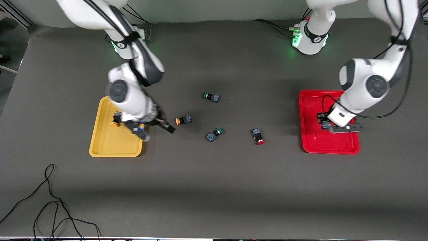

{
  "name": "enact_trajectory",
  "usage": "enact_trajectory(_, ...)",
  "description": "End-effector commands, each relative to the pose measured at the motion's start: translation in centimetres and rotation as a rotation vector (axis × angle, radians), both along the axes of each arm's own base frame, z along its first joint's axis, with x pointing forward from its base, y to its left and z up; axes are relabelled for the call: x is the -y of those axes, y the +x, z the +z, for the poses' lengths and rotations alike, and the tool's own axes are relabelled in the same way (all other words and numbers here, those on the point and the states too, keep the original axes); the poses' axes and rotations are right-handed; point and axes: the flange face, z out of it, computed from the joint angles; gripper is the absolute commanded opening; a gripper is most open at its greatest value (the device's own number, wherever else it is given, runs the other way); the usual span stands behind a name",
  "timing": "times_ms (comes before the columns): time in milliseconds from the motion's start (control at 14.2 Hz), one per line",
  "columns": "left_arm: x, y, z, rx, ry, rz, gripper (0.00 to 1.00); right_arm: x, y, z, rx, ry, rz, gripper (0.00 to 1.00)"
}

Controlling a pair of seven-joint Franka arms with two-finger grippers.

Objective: Place red and yellow buttons in trays

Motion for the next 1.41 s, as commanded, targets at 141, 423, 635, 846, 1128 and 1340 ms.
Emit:
enact_trajectory(141,-0.7,0.2,-0.8,0.002,0.003,-0.018,1.0,-4.7,-3.0,-5.9,-0.106,-0.065,-0.211,1.0)
enact_trajectory(423,-1.4,2.5,5.6,-0.001,0.034,-0.01,1.0,-3.2,-4.9,-10.0,-0.117,-0.094,-0.238,1.0)
enact_trajectory(635,-0.9,5.4,14.6,-0.066,0.059,-0.015,1.0,-3.0,-5.0,-10.2,-0.109,-0.092,-0.239,0.76)
enact_trajectory(846,2.8,6.9,19.0,-0.055,0.047,-0.028,1.0,-2.6,-4.4,-9.5,-0.098,-0.084,-0.241,0.26)
enact_trajectory(1128,14.1,7.1,19.6,-0.013,0.035,0.032,1.0,1.6,-2.4,-3.4,-0.115,-0.103,-0.149,0.14)
enact_trajectory(1340,24.2,6.4,18.3,0.015,0.008,0.109,1.0,8.5,-0.3,1.8,-0.131,-0.097,0.001,0.14)
